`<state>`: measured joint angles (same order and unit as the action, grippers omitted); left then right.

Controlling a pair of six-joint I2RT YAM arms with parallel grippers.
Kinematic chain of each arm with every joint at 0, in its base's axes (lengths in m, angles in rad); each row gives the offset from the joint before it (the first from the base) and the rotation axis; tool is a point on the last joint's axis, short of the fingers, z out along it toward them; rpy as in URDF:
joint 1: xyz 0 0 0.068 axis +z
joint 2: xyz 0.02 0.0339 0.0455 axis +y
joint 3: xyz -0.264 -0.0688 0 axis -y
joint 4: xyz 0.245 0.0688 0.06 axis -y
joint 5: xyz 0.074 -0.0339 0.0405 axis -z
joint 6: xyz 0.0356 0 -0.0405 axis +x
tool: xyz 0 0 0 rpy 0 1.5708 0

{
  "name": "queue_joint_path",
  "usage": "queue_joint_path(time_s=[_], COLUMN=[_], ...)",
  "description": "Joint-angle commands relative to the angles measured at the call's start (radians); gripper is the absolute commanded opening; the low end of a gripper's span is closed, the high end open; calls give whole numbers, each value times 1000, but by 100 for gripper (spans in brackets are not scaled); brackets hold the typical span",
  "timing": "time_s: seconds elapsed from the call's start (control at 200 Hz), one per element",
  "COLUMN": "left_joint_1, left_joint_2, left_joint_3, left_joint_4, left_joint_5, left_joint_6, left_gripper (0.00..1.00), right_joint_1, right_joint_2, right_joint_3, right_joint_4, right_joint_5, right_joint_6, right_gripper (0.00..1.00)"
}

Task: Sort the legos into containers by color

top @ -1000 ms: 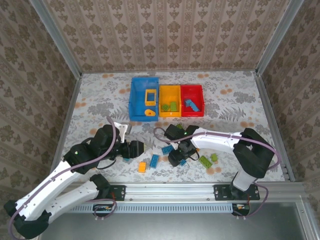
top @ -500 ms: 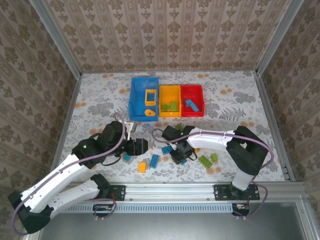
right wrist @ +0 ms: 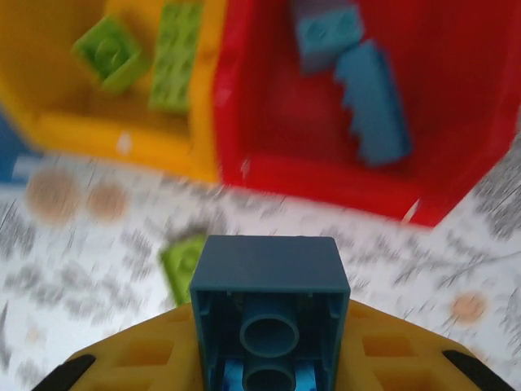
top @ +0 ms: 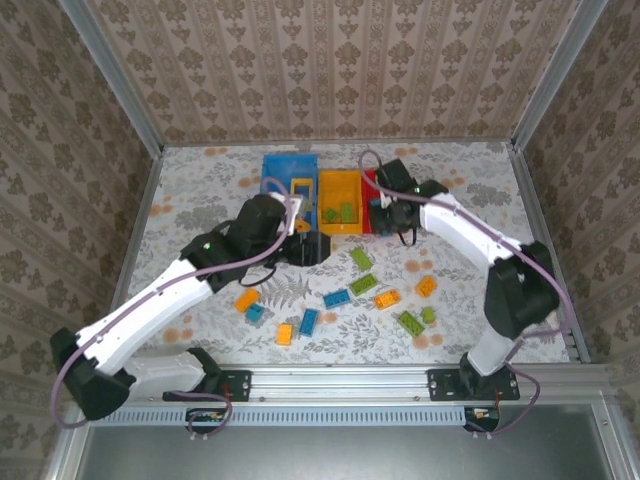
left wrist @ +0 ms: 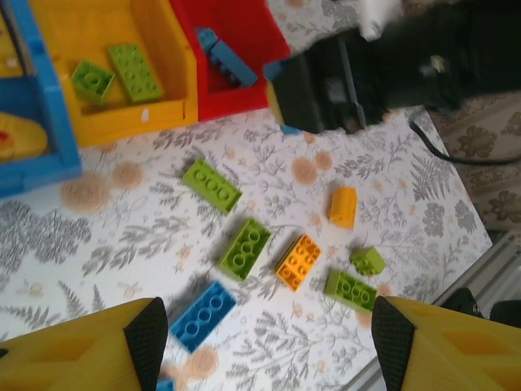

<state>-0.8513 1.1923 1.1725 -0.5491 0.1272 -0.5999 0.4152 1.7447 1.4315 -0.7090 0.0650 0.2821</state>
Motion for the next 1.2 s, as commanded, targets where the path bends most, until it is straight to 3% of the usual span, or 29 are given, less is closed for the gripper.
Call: queue_joint_path(time_s=[0.0,0.19,0.345,0.55,0.76,0.885,1.0,1.095,1.195], left_joint_1=[-3,8,20,42,77,112,160,217,271], left_joint_2=[76,140,137,110,61,52,36,38,61], left_joint_3=[84,124,109,67,1,-27,-83,-156,-214], left_joint_4=[71,107,103,38,-49,-226,-377,-434,-435], left_joint_5=[0,6,5,-28,-90,-198,-260,-230,-174], left_joint_6=[58,63,61,27,-23,-122,-242,-313,-293], left_gripper=[70,70,70,70,70,70,70,73,75], right_joint_1=[-42,-68,-81,-77,-54,-30,5,41,119], right_joint_2=[150,387,490,508,411,291,107,-72,-211], right_joint_3=[160,448,550,584,581,490,264,-3,-253], right_joint_4=[-58,-176,-214,-213,-200,-138,46,301,536], right_joint_5=[77,187,212,194,173,152,69,-123,-315], right_joint_6=[-33,-81,-87,-86,-71,-53,-45,-54,-92], right_gripper=[30,30,34,55,60,60,61,65,70])
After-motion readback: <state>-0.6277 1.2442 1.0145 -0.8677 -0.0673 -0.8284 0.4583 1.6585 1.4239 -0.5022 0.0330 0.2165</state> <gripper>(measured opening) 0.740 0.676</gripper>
